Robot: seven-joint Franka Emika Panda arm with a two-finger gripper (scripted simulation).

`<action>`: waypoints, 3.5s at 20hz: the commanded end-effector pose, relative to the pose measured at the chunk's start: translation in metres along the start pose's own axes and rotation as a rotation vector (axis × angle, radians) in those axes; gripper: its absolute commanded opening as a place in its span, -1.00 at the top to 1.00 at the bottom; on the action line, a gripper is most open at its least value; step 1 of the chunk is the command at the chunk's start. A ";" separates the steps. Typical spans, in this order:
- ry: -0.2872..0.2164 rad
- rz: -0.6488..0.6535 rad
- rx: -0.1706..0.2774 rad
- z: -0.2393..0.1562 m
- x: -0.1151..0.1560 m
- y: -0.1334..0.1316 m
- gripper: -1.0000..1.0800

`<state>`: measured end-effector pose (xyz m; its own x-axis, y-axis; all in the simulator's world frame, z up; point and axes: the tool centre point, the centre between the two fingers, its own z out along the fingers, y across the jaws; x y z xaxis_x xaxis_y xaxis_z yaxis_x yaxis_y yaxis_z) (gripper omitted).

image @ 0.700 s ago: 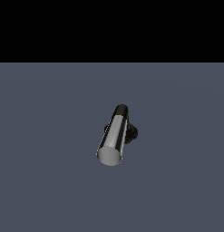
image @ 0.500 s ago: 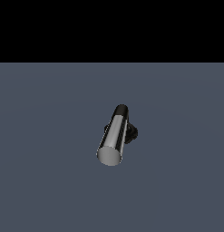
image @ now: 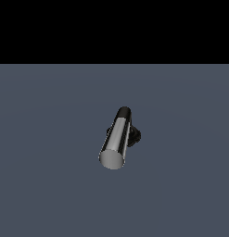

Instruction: Turn on the faucet by rotating a designated handle.

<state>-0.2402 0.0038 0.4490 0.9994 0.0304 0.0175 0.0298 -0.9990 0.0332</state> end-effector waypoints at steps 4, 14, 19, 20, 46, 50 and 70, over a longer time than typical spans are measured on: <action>-0.002 0.015 0.003 0.037 0.003 -0.006 1.00; -0.007 0.050 0.011 0.124 0.011 -0.020 1.00; -0.010 0.066 0.015 0.164 0.016 -0.027 1.00; -0.010 0.069 0.015 0.171 0.017 -0.029 1.00; -0.019 0.129 0.033 0.331 0.041 -0.059 1.00; -0.019 0.133 0.034 0.342 0.043 -0.060 1.00; -0.020 0.136 0.033 0.350 0.042 -0.022 1.00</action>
<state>-0.1970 0.0330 0.0993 0.9970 -0.0768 -0.0054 -0.0768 -0.9970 0.0003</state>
